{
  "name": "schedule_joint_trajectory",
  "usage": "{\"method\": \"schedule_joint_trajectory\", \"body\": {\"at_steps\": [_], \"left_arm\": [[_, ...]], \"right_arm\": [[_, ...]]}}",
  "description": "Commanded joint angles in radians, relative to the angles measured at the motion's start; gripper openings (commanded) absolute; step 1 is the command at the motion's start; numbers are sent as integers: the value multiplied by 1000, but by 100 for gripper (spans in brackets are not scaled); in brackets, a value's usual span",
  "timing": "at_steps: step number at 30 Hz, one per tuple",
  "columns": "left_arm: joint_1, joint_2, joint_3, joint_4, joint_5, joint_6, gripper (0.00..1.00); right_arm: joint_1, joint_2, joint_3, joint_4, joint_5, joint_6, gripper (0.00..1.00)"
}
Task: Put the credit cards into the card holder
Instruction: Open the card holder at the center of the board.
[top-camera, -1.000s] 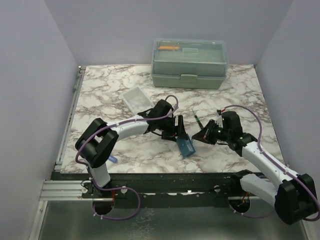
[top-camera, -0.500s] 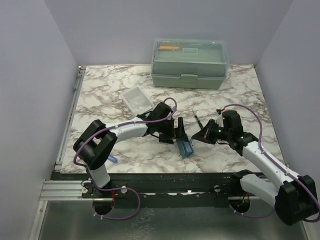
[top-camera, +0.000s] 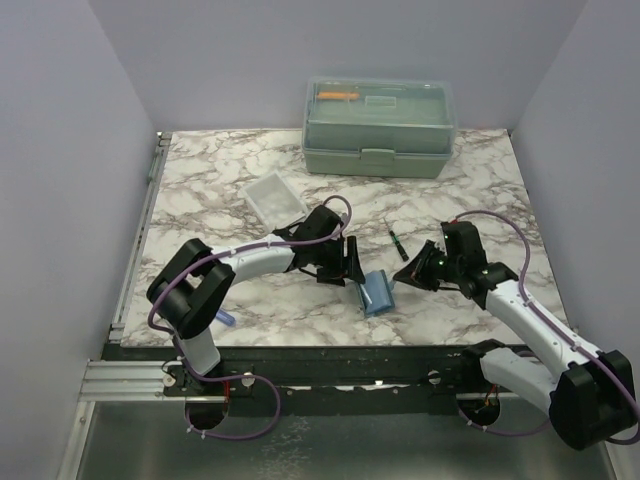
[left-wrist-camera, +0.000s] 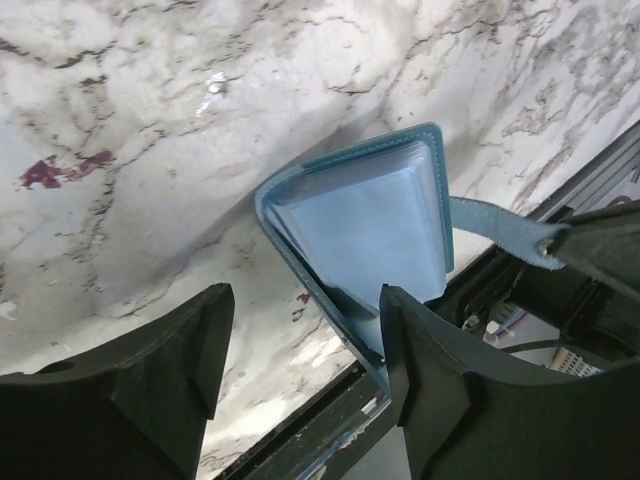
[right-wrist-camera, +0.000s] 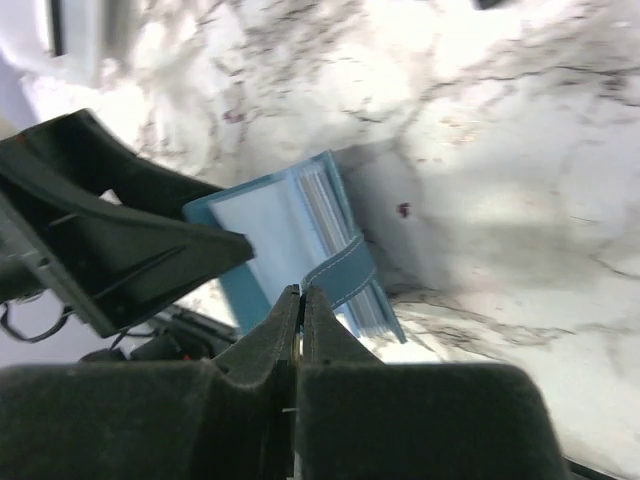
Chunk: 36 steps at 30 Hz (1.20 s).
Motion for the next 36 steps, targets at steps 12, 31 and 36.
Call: {"method": "schedule_joint_trajectory", "body": {"at_steps": [12,31,36], "left_arm": [[57,7,-57,-35,-2,49,44],[64,-9,-126,-34,1,53,38],[62,-13,-173,-37,-3,41,36]], "right_arm": [[1,-23,75,-137,119,-82,5],[179,251,161,-50,32,-194,59],[180,291,116,-12,22,-204,61]]}}
